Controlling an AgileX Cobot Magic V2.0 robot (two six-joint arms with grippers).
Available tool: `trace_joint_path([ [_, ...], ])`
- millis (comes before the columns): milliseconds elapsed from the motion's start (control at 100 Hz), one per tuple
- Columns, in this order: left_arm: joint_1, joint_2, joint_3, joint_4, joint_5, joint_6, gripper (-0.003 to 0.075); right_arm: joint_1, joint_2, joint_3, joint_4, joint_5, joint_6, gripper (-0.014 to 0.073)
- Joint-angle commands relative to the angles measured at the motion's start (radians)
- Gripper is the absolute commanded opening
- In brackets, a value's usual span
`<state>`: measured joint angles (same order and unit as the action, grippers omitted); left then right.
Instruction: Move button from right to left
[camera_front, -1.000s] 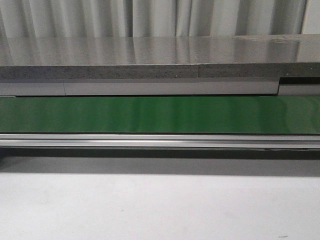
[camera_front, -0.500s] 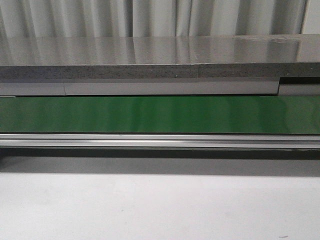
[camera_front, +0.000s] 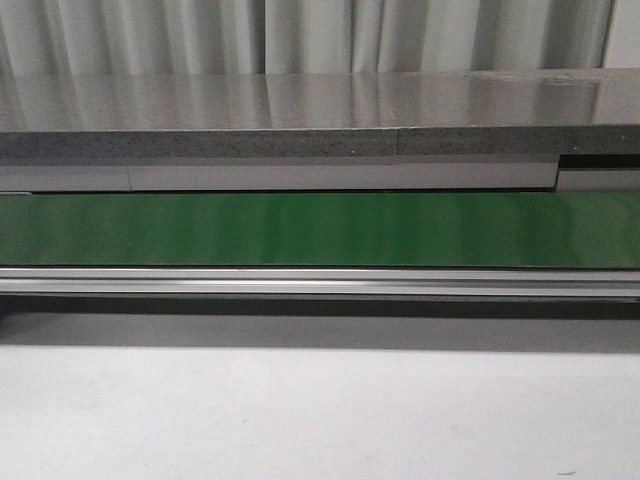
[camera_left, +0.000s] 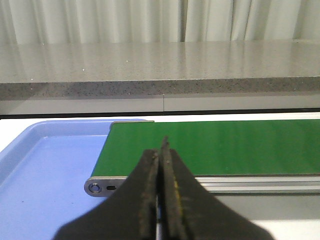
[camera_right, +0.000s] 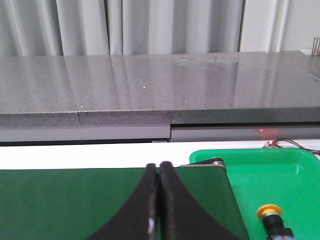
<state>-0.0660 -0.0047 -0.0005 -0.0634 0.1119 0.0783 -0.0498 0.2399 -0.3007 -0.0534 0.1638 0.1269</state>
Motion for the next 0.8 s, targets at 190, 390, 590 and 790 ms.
trace_joint_path([
  [190, -0.006, -0.032, 0.045, -0.001, -0.075, -0.011, -0.0020, 0.002, 0.200, -0.146, -0.008, -0.057, 0.000, -0.0067],
  [390, -0.006, -0.032, 0.045, -0.001, -0.075, -0.011, -0.0020, 0.002, 0.301, -0.209, -0.011, -0.038, 0.000, -0.0067],
  [590, -0.006, -0.032, 0.045, -0.001, -0.075, -0.011, -0.0020, 0.000, 0.413, -0.315, -0.014, 0.124, 0.000, -0.0067],
  [790, -0.006, -0.032, 0.045, -0.001, -0.075, -0.011, -0.0020, -0.011, 0.518, -0.423, -0.028, 0.292, 0.000, -0.0067],
])
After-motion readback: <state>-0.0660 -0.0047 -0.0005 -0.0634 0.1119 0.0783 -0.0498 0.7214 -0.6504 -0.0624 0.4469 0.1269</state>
